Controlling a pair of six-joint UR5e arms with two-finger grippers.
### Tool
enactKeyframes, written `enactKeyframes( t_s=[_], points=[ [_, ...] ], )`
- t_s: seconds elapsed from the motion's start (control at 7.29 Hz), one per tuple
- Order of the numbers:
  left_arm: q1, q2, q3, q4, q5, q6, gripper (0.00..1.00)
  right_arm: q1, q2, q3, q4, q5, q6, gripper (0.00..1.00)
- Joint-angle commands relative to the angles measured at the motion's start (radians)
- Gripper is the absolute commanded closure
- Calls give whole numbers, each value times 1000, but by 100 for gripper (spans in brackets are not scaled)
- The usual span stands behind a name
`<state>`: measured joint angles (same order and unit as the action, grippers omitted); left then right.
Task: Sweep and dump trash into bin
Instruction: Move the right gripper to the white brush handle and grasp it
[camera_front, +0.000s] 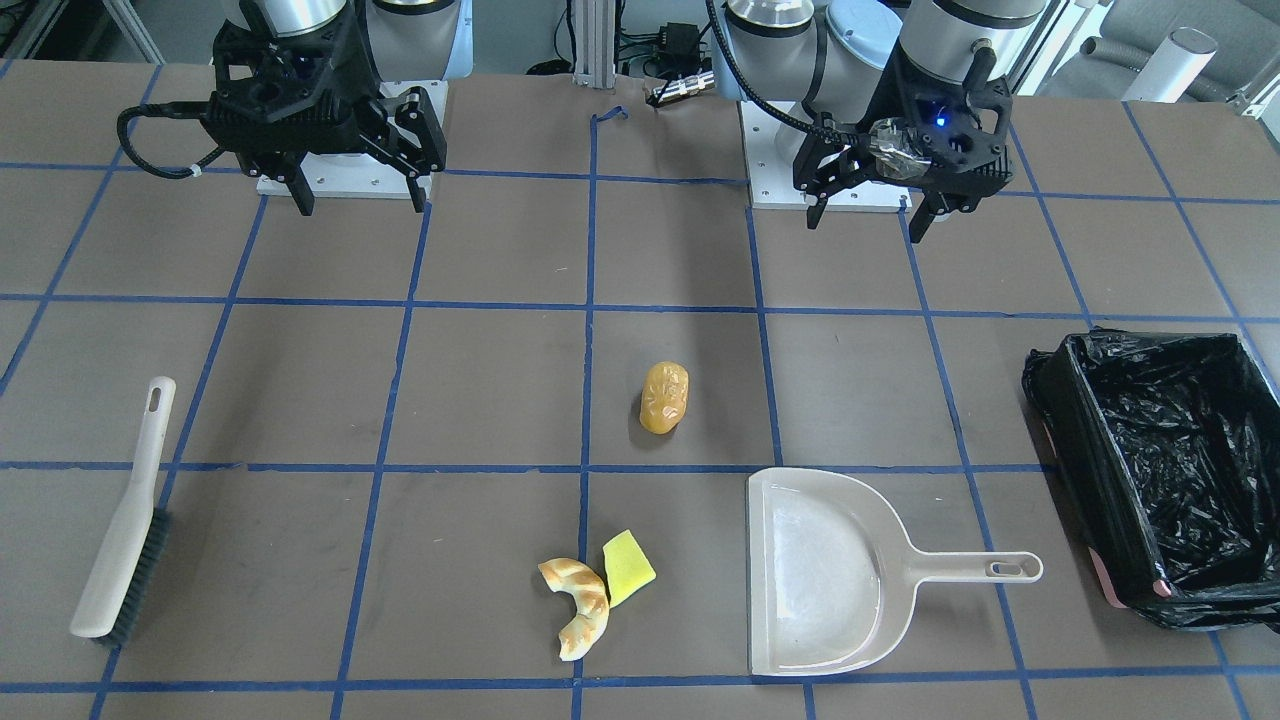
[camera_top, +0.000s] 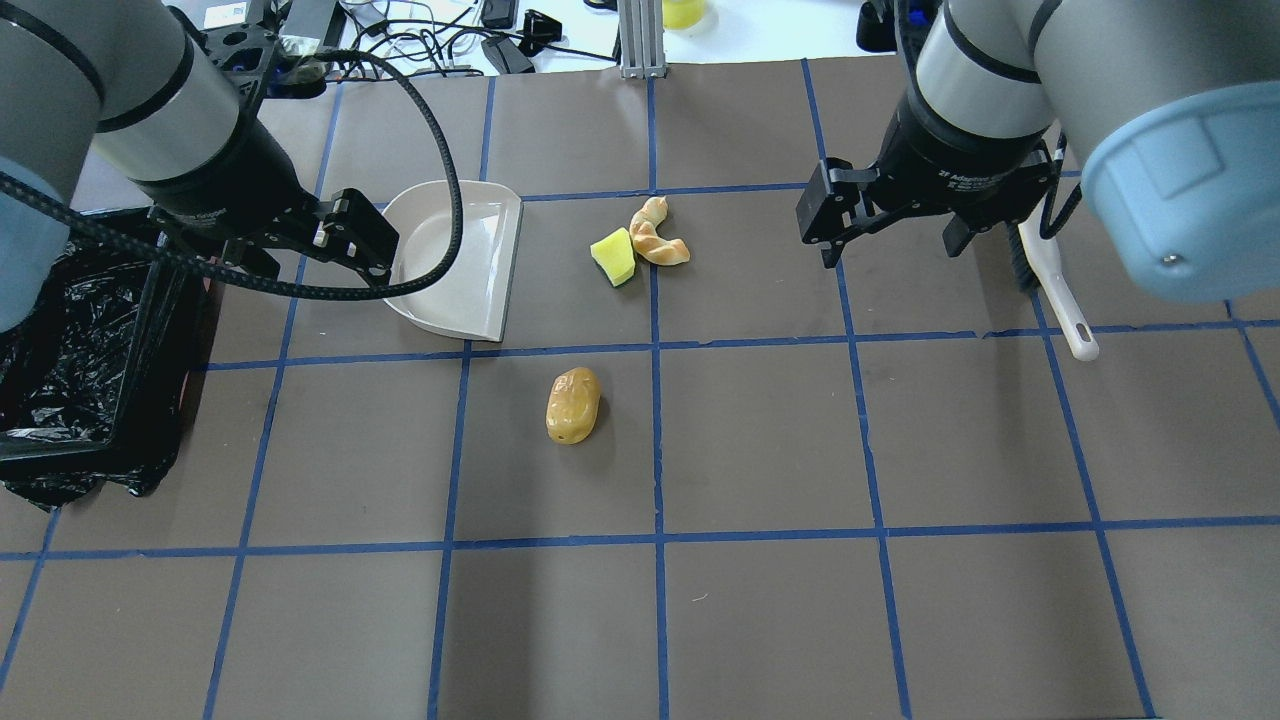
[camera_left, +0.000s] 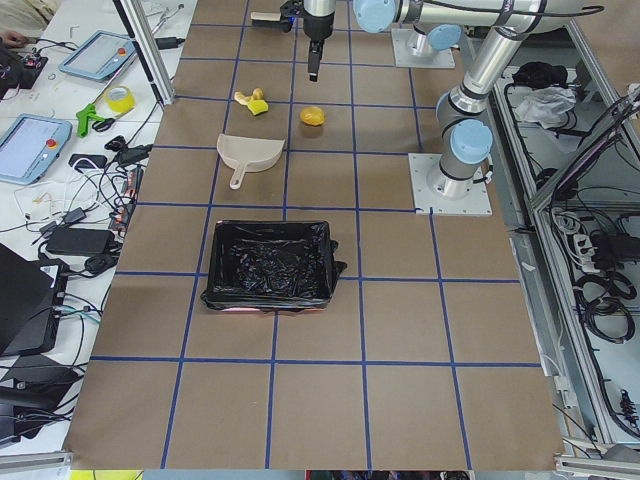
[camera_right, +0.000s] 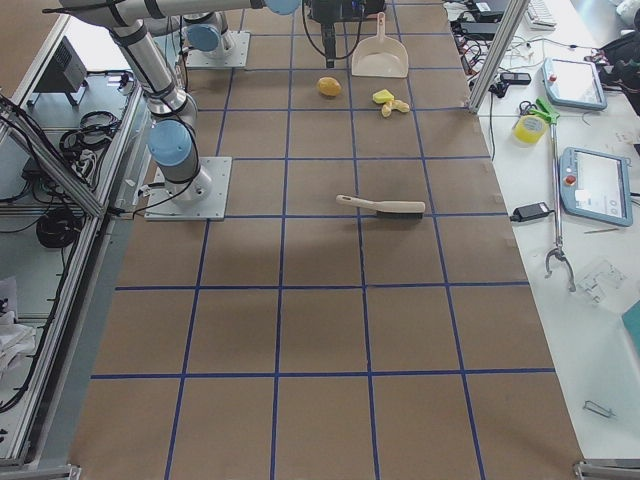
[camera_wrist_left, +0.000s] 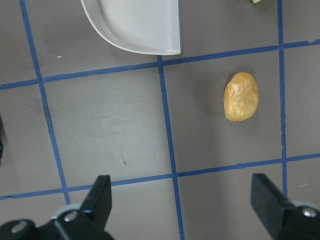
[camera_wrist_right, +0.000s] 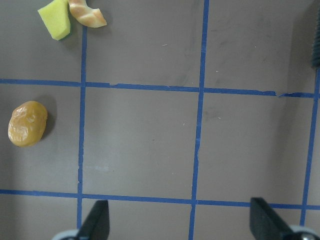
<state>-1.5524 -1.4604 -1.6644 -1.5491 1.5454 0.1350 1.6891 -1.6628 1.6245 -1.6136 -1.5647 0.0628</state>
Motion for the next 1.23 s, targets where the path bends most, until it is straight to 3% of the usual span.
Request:
enactKeyframes(
  t_s=[0.0, 0.41, 0.55, 0.82, 0.96, 1.1],
  points=[
    [0, 0, 0, 1, 1, 1, 0, -3, 2, 0, 0, 0, 0, 0],
    [0, 0, 0, -6, -4, 5, 0, -60, 9, 2, 17, -27, -8, 0],
    [0, 0, 0, -20, -2, 5, 0, -125, 9, 6, 85, -29, -76, 0],
    [0, -11, 0, -16, -1, 5, 0, -265, 23, 31, 101, -40, -248, 1],
    [3, -12, 0, -16, -1, 6, 0, -314, 28, 96, 87, -79, -308, 7],
    [5, -20, 6, -6, -13, 8, 0, -350, 43, 162, 21, -84, -329, 8]
  ],
)
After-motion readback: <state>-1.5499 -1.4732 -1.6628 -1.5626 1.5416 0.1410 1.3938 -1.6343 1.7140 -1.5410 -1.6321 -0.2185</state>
